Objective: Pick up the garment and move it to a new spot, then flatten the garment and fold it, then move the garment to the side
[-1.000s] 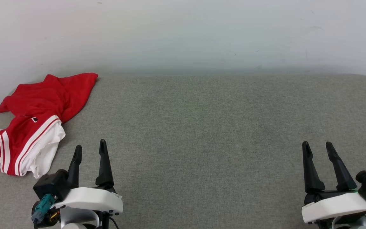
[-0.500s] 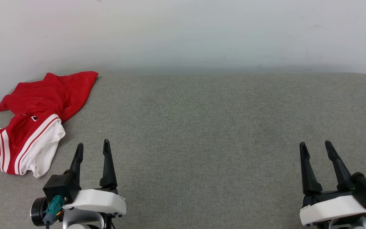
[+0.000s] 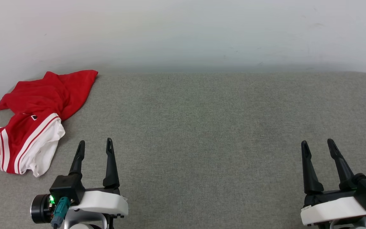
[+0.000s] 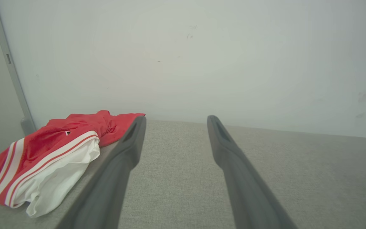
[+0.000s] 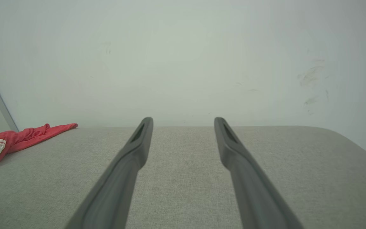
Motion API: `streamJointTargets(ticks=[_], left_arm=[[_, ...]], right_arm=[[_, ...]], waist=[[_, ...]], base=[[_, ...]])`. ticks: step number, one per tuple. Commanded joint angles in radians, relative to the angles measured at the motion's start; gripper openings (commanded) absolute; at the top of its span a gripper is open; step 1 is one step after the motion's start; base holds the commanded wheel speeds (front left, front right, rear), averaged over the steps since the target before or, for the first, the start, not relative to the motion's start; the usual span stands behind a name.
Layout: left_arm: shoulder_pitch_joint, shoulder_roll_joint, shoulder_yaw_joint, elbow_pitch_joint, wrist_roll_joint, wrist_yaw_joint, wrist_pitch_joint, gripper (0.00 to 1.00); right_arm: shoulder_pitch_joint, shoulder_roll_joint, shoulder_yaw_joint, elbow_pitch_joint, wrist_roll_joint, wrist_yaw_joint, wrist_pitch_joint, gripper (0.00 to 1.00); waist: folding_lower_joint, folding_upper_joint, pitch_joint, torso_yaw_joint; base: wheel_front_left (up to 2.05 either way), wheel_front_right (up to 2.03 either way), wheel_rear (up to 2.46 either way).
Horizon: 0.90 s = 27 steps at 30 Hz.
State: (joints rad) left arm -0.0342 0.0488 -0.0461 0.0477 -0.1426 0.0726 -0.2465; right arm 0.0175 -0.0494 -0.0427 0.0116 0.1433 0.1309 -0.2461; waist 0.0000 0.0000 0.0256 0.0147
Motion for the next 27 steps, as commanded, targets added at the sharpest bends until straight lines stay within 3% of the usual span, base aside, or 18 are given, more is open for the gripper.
streamJointTargets(ticks=[1, 9, 27], left_arm=[[0.006, 0.002, -0.001, -0.008, 0.014, -0.001, -0.007, 1.0], [0.011, 0.002, -0.004, -0.01, 0.053, -0.002, -0.021, 1.0], [0.008, 0.002, 0.004, 0.019, 0.017, -0.02, -0.019, 1.0]], right_arm=[[0.002, -0.001, 0.0, -0.008, -0.008, 0.0, -0.008, 1.0], [0.007, -0.001, 0.009, -0.018, -0.025, 0.0, -0.021, 1.0], [0.01, -0.001, 0.017, 0.0, 0.031, 0.0, -0.019, 1.0]], waist=[[0.0, 0.0, 0.0, 0.001], [0.0, 0.0, 0.003, 0.004], [0.0, 0.0, 0.008, 0.003]], base=[[0.0, 0.0, 0.0], [0.0, 0.0, 0.0], [0.0, 0.0, 0.0]])
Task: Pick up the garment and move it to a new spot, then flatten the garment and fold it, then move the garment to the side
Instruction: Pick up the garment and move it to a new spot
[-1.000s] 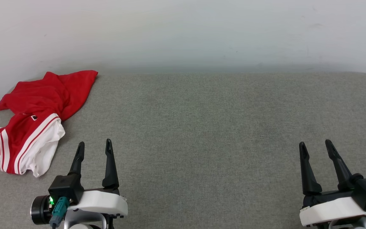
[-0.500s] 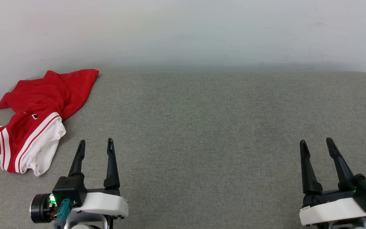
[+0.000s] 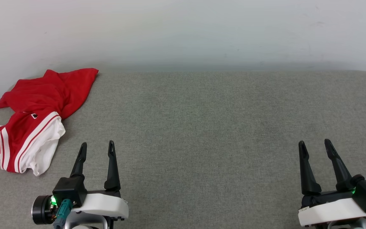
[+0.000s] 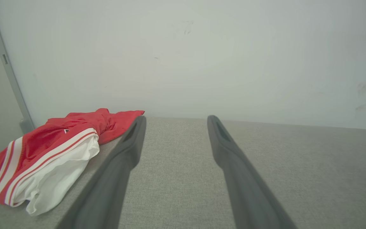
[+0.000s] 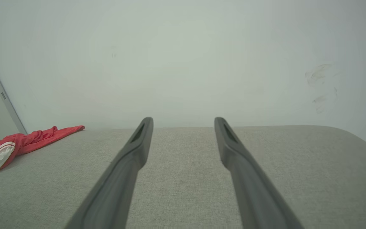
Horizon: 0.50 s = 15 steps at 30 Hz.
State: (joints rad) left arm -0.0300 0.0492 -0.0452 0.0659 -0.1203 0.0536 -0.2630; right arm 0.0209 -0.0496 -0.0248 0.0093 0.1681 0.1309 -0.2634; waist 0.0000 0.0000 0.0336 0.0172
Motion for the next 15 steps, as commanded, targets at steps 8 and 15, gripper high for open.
streamJointTargets(ticks=[8, 15], left_arm=[[0.0, 0.002, 0.006, 0.009, -0.007, -0.005, -0.003, 1.0], [-0.003, 0.002, 0.008, 0.014, -0.009, -0.006, -0.003, 1.0]], right_arm=[[0.003, -0.001, 0.002, 0.008, 0.006, 0.0, -0.002, 1.0], [0.002, -0.001, 0.004, 0.012, 0.007, 0.0, -0.002, 1.0]], waist=[[0.0, 0.0, 0.002, 0.001], [0.0, 0.0, 0.004, 0.005]], base=[[0.0, 0.0, 0.0], [0.0, 0.0, 0.0]])
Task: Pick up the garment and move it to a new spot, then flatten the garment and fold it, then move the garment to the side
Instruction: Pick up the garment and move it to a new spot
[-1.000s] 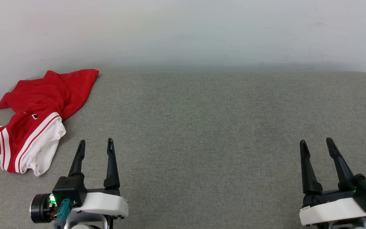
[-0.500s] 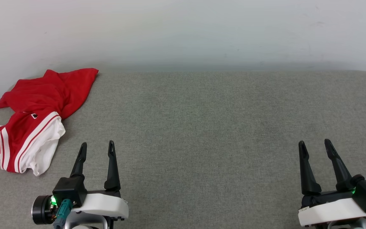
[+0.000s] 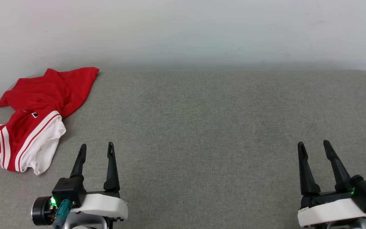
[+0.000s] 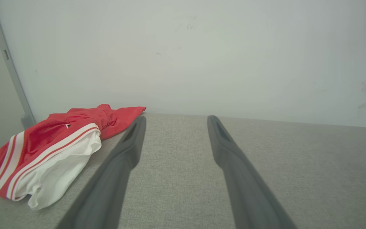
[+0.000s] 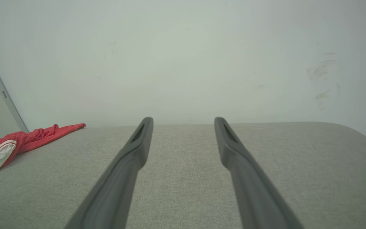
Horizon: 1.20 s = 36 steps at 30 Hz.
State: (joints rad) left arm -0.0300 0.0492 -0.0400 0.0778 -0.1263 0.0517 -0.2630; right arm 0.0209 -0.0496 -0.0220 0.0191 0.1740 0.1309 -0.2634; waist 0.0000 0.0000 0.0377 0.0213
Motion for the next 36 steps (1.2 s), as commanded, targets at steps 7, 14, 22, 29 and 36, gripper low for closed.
streamJointTargets(ticks=[7, 14, 22, 29, 36], left_arm=[[-0.013, 0.002, 0.009, 0.008, -0.008, 0.001, -0.003, 1.0], [-0.022, 0.002, 0.013, 0.008, -0.017, 0.003, -0.003, 1.0], [-0.025, 0.002, 0.018, 0.007, -0.022, 0.007, -0.003, 1.0], [-0.029, 0.002, 0.024, 0.01, -0.03, 0.006, -0.003, 1.0], [-0.022, 0.001, 0.035, 0.013, -0.036, 0.013, -0.003, 1.0]], right_arm=[[0.0, -0.001, 0.005, -0.001, -0.001, 0.0, -0.002, 1.0], [-0.008, -0.001, 0.011, -0.006, -0.01, 0.0, -0.002, 1.0], [-0.012, -0.001, 0.016, -0.006, -0.018, 0.0, -0.002, 1.0], [-0.017, -0.001, 0.019, -0.006, -0.029, 0.0, -0.002, 1.0], [-0.024, -0.001, 0.037, -0.003, -0.037, 0.0, -0.002, 1.0]], waist=[[0.0, 0.0, 0.006, 0.024], [0.0, 0.0, 0.021, 0.09], [0.0, 0.0, 0.035, 0.189], [0.0, 0.0, 0.044, 0.287], [0.0, 0.0, 0.048, 0.363]], base=[[0.0, 0.0, 0.0], [0.0, 0.0, 0.0], [0.0, 0.0, 0.0], [0.0, 0.0, 0.0], [0.0, 0.0, 0.0]])
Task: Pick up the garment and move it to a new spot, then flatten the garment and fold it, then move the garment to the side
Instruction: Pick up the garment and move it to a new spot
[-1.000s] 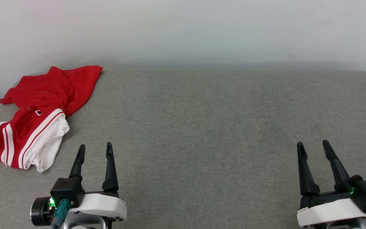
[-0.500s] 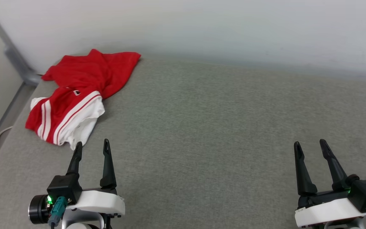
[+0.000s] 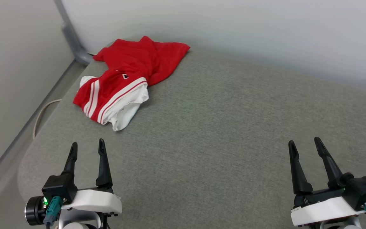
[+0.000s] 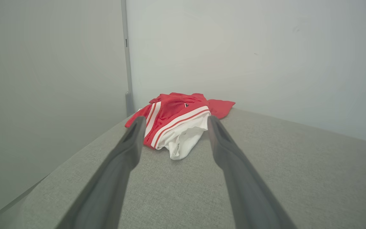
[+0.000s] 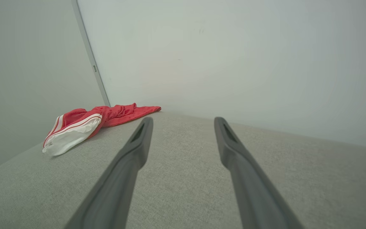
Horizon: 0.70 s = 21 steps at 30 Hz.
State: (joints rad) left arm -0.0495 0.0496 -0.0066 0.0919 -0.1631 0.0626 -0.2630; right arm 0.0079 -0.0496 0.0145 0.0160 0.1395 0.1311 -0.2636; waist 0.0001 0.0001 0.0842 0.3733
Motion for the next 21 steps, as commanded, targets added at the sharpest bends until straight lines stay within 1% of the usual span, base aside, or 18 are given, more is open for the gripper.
streamJointTargets(ticks=[1, 7, 12, 18, 21], left_arm=[[-0.002, 0.001, 0.001, 0.0, -0.002, 0.001, -0.003, 1.0], [-0.009, 0.001, 0.005, 0.002, -0.008, -0.004, -0.003, 1.0], [-0.003, 0.001, 0.008, 0.003, -0.024, -0.003, -0.003, 1.0], [-0.002, 0.001, 0.015, 0.005, -0.033, -0.005, -0.003, 1.0], [-0.023, 0.001, 0.023, 0.013, -0.038, -0.022, -0.003, 1.0]], right_arm=[[-0.011, -0.001, 0.0, 0.0, -0.004, -0.001, -0.002, 1.0], [-0.01, -0.001, 0.007, 0.002, -0.013, -0.001, -0.002, 1.0], [-0.01, -0.001, 0.009, 0.0, -0.021, -0.001, -0.002, 1.0], [-0.011, -0.001, 0.015, 0.002, -0.023, -0.001, -0.002, 1.0], [-0.016, -0.001, 0.018, 0.003, -0.027, -0.001, -0.002, 1.0]], waist=[[-0.0001, -0.0001, 0.002, 0.021], [-0.0001, -0.0001, 0.005, 0.071], [-0.0001, -0.0001, 0.007, 0.1], [-0.0001, -0.0001, 0.011, 0.115], [-0.0001, -0.0001, 0.016, 0.113]], base=[[0.0, 0.0, 0.0], [0.0, 0.0, 0.0], [0.0, 0.0, 0.0], [0.0, 0.0, 0.0], [0.0, 0.0, 0.0]])
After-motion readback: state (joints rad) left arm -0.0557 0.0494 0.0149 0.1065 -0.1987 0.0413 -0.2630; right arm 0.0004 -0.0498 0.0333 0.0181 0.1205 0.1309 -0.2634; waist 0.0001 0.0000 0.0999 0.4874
